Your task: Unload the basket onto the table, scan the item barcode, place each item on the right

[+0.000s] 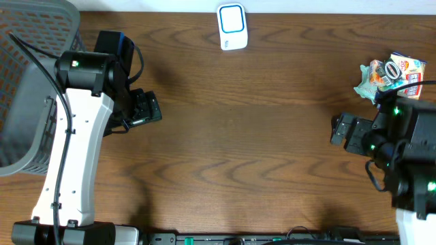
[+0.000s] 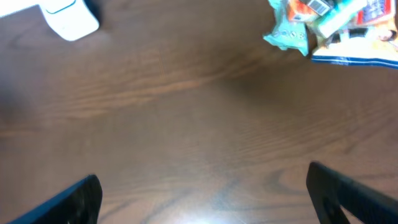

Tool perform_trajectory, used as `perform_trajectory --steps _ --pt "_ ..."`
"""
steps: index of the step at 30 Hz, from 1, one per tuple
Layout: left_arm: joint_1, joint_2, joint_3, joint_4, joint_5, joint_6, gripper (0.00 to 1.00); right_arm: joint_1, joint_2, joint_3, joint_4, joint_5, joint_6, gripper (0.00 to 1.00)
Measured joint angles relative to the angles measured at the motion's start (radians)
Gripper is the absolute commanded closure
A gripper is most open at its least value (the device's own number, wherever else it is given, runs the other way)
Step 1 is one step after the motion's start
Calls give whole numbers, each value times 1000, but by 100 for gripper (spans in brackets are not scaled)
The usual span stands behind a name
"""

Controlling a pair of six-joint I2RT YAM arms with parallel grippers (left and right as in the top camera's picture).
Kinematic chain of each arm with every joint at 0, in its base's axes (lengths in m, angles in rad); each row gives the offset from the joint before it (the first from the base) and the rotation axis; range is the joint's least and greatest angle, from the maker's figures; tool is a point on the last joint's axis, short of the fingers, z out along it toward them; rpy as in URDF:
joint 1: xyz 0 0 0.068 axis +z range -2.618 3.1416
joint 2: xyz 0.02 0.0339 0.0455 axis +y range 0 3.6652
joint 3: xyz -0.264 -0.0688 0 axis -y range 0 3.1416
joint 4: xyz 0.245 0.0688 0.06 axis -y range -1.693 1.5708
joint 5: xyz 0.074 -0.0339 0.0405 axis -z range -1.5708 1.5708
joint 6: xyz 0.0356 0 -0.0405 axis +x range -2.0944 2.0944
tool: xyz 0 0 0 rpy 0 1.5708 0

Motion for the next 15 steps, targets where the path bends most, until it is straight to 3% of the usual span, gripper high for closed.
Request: perform_trajectory --steps 5,15 --pt "0 0 0 0 0 0 2 33 -235 -251 283 -22 -98 1" --pt "0 0 0 0 -1 0 2 34 -684 -688 646 -32 -152 1"
